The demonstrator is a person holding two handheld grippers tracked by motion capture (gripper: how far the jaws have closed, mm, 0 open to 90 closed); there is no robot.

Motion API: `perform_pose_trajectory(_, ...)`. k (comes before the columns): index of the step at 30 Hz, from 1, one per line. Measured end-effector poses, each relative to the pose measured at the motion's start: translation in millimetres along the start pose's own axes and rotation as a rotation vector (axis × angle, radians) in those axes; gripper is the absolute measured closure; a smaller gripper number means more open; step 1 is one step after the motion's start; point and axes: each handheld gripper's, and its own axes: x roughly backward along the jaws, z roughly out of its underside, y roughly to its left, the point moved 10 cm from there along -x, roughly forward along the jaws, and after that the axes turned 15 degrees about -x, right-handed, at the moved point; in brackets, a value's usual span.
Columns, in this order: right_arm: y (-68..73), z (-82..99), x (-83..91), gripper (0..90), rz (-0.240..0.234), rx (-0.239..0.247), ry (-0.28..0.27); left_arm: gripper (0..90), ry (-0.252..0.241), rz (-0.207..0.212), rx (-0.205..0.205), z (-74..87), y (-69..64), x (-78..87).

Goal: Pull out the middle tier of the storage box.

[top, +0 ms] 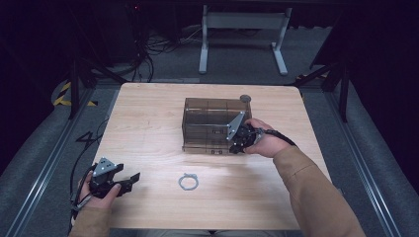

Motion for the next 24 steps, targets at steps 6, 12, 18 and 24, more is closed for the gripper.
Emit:
perform_pose_trajectory(6, 3.5, 1.5, 0.2, 88.3, 0.002, 0.002, 0.0, 26.5, -0.001, 0.002, 0.001, -0.6, -0.3, -0.4)
perform_pose_trajectory(12, 8.9, 2.4, 0.2, 88.5, -0.003, 0.008, 0.002, 26.4, 0.0, 0.002, -0.004, -1.0, -0.3, -1.0)
perform_pose_trajectory(18, 13.9, 4.8, 0.1, 88.8, -0.007, 0.018, 0.013, 26.5, 0.0, 0.003, -0.001, -1.3, -0.7, -1.4)
perform_pose_trajectory(24, 17.8, 6.2, 0.5, 88.8, -0.007, 0.021, 0.011, 26.4, 0.0, 0.002, -0.003, -1.5, -0.6, -1.6)
